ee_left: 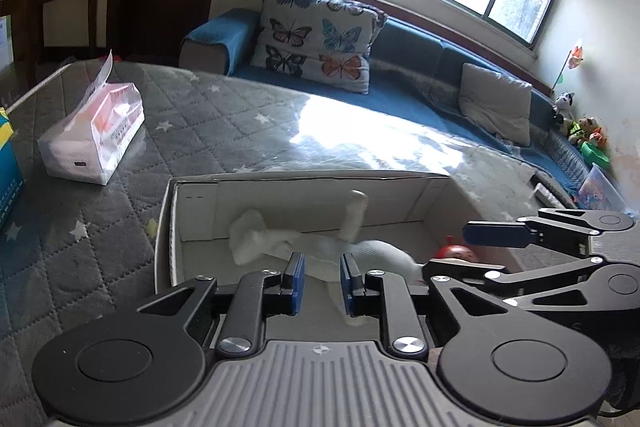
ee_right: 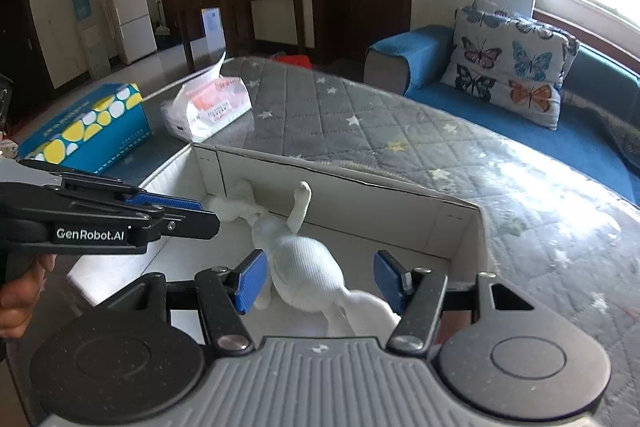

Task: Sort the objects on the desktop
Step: 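Lower the white rabbit into the box and open the left gripper, then move the left tool to the tan peanut plush and close on it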

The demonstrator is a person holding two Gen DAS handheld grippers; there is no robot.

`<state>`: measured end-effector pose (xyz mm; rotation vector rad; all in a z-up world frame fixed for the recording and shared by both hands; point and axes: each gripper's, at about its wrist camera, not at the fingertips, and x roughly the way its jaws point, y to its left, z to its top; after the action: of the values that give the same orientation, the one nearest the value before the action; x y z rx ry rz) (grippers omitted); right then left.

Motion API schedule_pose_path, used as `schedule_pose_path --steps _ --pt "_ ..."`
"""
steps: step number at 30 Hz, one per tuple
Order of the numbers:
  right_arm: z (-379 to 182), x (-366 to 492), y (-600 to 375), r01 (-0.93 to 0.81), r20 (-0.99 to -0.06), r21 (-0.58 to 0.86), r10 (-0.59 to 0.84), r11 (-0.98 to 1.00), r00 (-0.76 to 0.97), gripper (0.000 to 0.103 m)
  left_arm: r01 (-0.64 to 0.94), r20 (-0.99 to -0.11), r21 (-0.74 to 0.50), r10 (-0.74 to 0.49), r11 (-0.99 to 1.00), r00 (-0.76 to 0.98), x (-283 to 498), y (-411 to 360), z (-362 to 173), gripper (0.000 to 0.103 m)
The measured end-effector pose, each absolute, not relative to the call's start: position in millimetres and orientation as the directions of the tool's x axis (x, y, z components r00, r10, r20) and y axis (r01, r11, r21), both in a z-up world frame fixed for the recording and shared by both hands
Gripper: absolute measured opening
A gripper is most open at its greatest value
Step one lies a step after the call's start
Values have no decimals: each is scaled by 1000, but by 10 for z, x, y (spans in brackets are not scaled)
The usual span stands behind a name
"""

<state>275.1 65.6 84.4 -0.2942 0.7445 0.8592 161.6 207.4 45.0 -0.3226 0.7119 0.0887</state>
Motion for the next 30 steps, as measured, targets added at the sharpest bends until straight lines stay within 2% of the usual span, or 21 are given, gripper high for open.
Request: schedule_pose_path --steps 4,14,17,30 --pt "948 2598 405 -764 -673 51 587 644 450 69 -161 -641 -247 -37 956 767 1472 1891 518 23" --pt "990 2032 -197 -747 -628 27 593 664 504 70 -106 -644 -254 -86 961 761 1123 1450 488 24" --pt "948 1842 -355 -740 -621 18 587 673 519 70 -93 -636 -257 -96 962 766 1007 1322 451 27" --pt "662 1206 -811 -719 -608 -12 566 695 557 73 -35 -663 -296 -179 954 727 801 907 250 28"
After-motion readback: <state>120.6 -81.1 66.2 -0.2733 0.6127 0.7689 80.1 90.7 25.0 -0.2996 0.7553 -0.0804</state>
